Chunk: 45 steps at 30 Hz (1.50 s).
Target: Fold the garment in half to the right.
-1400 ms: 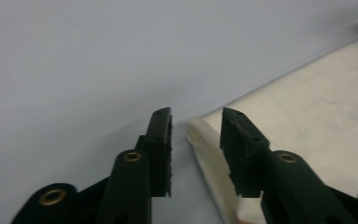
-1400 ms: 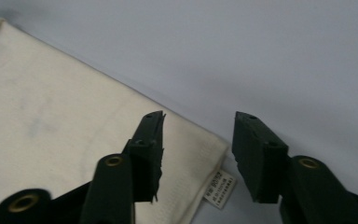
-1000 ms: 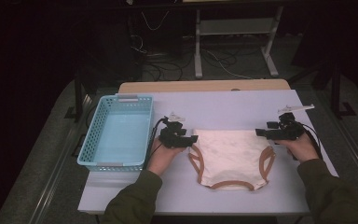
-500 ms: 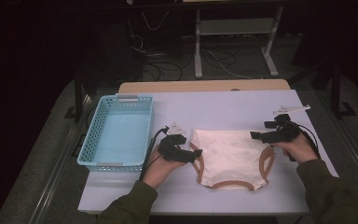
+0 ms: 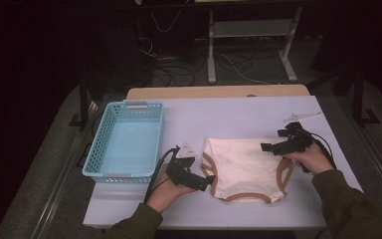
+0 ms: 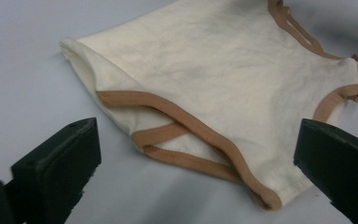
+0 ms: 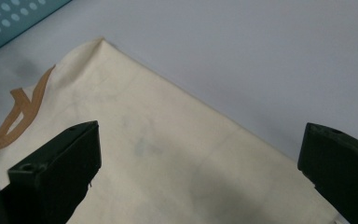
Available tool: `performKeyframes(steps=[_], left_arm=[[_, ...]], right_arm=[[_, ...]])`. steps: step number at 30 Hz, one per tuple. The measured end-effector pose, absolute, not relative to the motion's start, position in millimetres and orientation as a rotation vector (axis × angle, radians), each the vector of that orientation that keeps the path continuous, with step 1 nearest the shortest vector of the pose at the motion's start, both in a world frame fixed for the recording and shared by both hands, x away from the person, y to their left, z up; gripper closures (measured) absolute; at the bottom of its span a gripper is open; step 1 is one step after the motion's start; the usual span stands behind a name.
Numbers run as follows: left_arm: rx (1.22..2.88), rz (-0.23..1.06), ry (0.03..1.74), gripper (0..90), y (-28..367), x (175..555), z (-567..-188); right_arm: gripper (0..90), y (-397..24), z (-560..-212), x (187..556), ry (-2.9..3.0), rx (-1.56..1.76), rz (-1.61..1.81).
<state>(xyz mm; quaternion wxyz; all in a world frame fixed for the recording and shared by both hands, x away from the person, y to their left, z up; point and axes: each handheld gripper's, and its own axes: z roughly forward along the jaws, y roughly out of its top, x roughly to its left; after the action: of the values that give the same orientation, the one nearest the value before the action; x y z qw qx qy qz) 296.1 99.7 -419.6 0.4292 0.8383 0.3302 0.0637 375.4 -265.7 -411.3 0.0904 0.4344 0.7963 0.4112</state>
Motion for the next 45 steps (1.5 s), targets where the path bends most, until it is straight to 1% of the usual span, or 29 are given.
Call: performKeyframes(steps=[4,11,26,28,29,30,36,41,45], left_arm=[[2.089,0.140,0.824,0.0,103,290,-421],[2.108,0.148,0.805,0.0,106,282,-425],[2.142,0.162,0.777,0.0,112,277,-428],[2.132,0.157,0.787,0.0,110,277,-429],[2.133,0.158,0.788,0.0,110,277,-430],[2.153,0.161,0.775,0.0,112,278,-429],[2.125,0.158,0.796,0.0,112,279,-430],[2.122,0.152,0.798,0.0,111,278,-431],[2.123,0.153,0.796,0.0,111,279,-430]], right_arm=[[0.0,-256,-409,375,2.380,1.271,1.232],[0.0,-239,-411,378,2.416,1.234,1.231],[0.0,-205,-410,389,2.423,1.207,1.237],[2.8,-199,-409,390,2.418,1.207,1.240],[2.6,-196,-408,391,2.423,1.203,1.243],[3.8,-193,-408,392,2.426,1.208,1.243],[17.0,-174,-407,399,2.445,1.203,1.248],[31.7,-156,-407,406,2.475,1.189,1.217],[41.2,-140,-407,412,2.502,1.171,1.195]])
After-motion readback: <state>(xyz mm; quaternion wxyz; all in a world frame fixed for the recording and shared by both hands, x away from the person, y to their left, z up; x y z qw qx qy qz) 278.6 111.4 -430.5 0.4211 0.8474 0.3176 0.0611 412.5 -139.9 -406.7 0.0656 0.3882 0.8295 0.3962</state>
